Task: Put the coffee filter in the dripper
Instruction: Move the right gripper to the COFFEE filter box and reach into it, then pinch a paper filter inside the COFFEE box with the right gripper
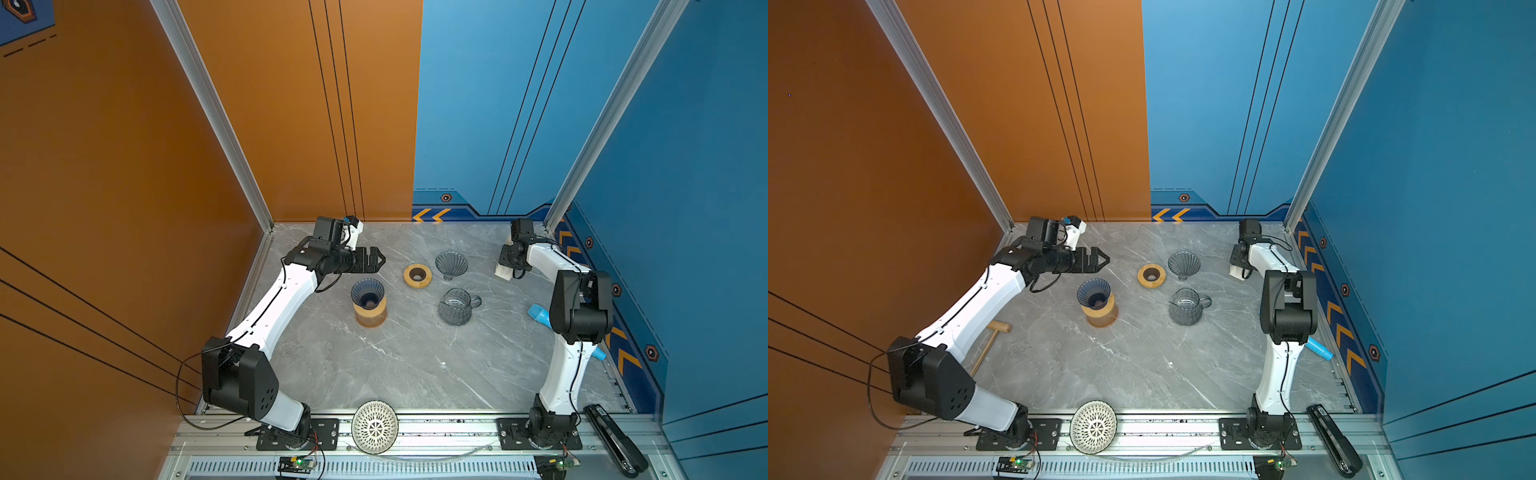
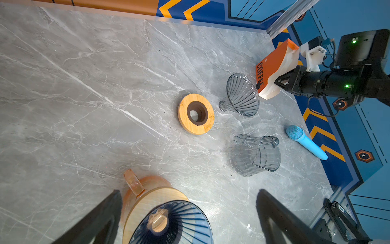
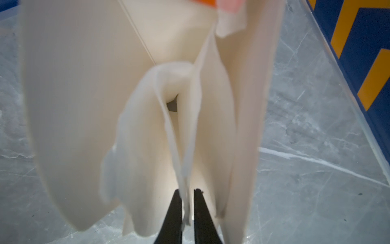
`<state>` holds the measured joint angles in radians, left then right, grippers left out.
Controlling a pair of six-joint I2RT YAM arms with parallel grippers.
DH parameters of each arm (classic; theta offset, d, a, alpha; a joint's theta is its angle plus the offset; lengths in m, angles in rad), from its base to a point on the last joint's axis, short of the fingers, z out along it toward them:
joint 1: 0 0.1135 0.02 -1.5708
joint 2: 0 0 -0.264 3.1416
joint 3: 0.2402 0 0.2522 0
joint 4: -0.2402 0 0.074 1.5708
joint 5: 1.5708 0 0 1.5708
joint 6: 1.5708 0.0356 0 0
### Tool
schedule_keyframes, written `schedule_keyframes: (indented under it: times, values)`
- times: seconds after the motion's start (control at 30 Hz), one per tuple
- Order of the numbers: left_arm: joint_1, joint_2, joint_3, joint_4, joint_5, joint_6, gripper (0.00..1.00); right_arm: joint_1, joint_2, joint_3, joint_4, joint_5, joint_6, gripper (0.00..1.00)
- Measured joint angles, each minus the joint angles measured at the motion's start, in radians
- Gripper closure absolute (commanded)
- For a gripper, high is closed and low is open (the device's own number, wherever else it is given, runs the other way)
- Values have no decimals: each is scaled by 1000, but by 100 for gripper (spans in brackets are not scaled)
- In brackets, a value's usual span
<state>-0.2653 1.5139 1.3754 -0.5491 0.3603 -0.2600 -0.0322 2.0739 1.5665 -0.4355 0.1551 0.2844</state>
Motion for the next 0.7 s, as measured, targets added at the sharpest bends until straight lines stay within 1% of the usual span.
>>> schedule_keyframes:
  times: [0.23, 0.7]
  values:
    - [4, 15, 0, -1, 6, 0, 0, 0, 25, 1, -2, 8, -81, 100]
    - [4, 24, 1, -1, 11, -1, 0, 0, 25, 2, -1, 61, -277, 100]
